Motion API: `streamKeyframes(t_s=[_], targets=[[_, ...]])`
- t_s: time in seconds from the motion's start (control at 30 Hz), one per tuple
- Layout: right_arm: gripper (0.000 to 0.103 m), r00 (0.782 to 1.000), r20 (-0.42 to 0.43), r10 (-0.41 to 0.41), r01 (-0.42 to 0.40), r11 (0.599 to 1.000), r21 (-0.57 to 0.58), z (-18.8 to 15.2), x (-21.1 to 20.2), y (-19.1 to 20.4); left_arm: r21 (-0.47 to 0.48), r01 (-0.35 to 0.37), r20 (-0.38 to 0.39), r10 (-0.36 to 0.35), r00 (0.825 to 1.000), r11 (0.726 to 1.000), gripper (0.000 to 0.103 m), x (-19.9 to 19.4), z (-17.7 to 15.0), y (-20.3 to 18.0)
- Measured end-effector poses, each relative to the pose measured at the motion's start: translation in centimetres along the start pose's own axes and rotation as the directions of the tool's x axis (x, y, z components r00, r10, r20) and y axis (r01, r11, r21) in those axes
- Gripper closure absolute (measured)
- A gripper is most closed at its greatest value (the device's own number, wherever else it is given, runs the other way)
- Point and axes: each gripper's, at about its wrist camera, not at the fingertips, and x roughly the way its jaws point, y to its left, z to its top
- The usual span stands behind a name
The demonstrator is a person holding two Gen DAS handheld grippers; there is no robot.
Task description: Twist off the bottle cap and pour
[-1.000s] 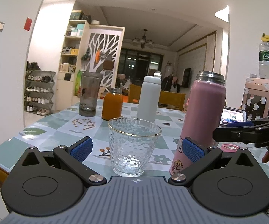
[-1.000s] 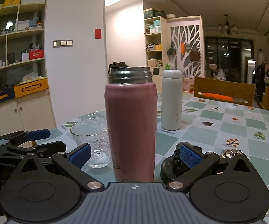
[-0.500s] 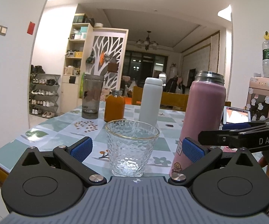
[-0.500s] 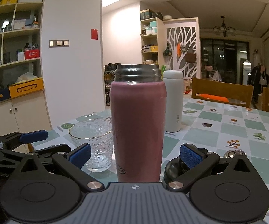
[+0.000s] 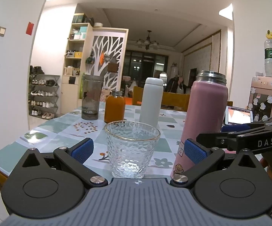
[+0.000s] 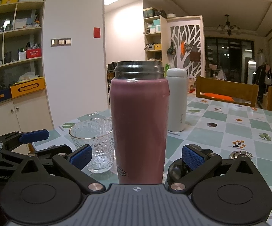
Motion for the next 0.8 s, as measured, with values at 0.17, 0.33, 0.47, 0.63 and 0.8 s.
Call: streamKeyframes(t_s=[0.17,0.33,0.47,0.63,0.8], targets=[[0.000,1.000,-0.005,0.002,-0.002,1.000,0.000,0.03,0.09,-0.05,0.004,-0.003,-0.002,0.003,1.000,1.000,0.000,0.02,-0.09,0.07],[0.000,1.000,-0.007,0.000,0.000,1.000,0.001,0.05,0.12,0.01,0.000,0.001,-0.003,-0.001,1.000,1.000,0.000,0.07,0.00,0.15],[0.000,1.000,-0.010,0.000,0.000,1.000,0.002,0.06,0.21,0.16,-0.002,0.000,-0.005,0.000,1.000,1.000,0.000,0.13,0.00,0.27],[0.000,1.000,-0.014,0.002,-0.002,1.000,-0.001,0.08,0.35,0.34,-0.002,-0.003,-0.005,0.003,1.000,1.000,0.000,0.19,-0.01,0.37],[0.000,1.000,-0.017,0.003,-0.003,1.000,-0.004,0.14,0.49,0.49,0.001,-0.004,-0.005,0.004,1.000,1.000,0.000,0.25,-0.02,0.49]])
